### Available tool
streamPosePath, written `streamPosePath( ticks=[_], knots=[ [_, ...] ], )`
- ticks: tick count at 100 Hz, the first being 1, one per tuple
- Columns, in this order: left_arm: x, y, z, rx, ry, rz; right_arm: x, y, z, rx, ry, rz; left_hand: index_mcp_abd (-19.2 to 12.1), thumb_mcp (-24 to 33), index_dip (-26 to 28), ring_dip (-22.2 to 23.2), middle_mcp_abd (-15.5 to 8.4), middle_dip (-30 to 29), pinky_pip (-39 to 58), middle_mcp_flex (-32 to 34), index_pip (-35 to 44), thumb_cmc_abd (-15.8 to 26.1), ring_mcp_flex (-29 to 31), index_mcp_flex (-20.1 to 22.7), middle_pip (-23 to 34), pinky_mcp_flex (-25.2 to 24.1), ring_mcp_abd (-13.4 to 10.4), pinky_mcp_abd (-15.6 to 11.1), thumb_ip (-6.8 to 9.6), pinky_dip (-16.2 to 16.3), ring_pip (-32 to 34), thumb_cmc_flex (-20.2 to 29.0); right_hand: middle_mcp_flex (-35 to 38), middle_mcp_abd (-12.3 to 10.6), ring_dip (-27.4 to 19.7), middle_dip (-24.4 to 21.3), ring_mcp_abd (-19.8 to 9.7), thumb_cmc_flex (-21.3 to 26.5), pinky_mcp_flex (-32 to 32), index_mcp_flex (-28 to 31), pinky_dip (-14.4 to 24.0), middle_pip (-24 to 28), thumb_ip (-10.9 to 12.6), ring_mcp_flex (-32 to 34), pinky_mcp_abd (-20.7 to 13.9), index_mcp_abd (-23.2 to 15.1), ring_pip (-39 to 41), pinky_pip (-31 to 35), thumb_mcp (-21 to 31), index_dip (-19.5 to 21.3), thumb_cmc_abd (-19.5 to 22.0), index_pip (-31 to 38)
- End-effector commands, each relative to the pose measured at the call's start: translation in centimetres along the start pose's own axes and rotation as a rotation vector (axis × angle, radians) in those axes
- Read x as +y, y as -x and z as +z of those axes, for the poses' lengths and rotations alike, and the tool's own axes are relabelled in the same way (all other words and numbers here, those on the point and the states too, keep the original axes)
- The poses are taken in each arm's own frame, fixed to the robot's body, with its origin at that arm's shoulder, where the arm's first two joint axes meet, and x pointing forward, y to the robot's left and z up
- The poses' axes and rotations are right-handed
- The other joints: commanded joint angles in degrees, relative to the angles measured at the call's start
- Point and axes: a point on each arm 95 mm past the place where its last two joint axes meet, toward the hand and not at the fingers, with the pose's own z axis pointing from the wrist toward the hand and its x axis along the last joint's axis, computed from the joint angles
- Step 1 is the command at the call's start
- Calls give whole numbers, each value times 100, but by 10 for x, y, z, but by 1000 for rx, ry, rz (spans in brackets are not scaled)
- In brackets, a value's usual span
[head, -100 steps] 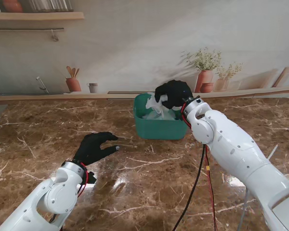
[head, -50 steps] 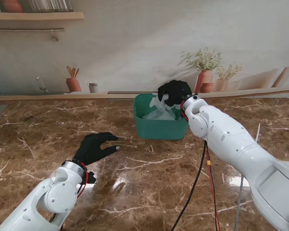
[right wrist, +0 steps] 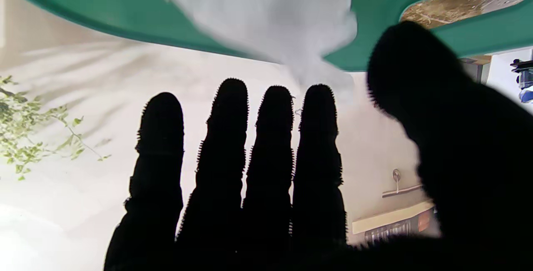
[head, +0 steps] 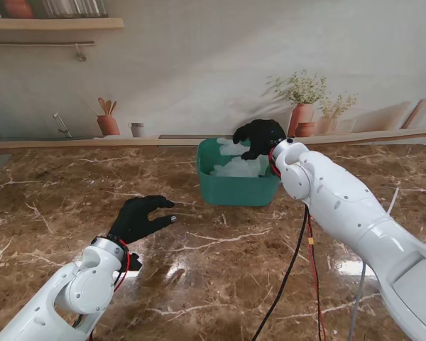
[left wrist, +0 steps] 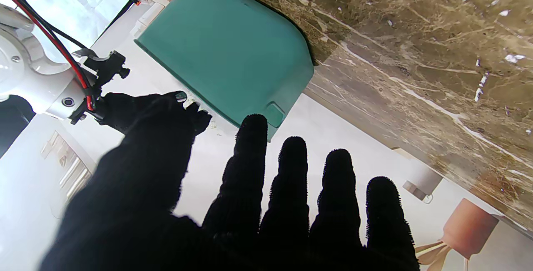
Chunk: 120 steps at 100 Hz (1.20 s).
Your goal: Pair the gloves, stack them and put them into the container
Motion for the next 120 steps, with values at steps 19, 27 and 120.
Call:
streamPosePath(
  ticks=[19,27,120],
  knots=[
    [3,1,-1,-1,4,-1,3,3,-10,13,-25,3,-148,-62,39,-88,-160,-59,-180,28,61,138,147,131,-147,-27,-268,-182,128,52,-180,37,-431,82,-204,-232,99,-896,-339,-295,212,-225,115,-398,20,45,-249,-406,-168,-92,256,-202],
    [2,1,-1,0,3,1,4,3,-15,14,-21,13,-152,-65,37,-90,-164,-60,-192,23,57,142,136,123,-149,-24,-263,-183,125,53,-186,28,-460,92,-237,-274,114,-974,-396,-309,248,-257,150,-436,22,20,-318,-539,-328,-93,491,-225],
    [-1,-14,-1,82,3,-73,-52,-27,-183,-85,126,290,79,-1044,-481,-320,-347,-160,-469,-794,-930,480,-511,-619,-313,50,-430,-575,259,-481,-396,99,-1418,314,-1718,-1501,115,-2321,-1086,-1419,-893,-1230,1002,-1509,-446,489,-1629,-2472,-2090,-473,3071,-1243]
  ],
)
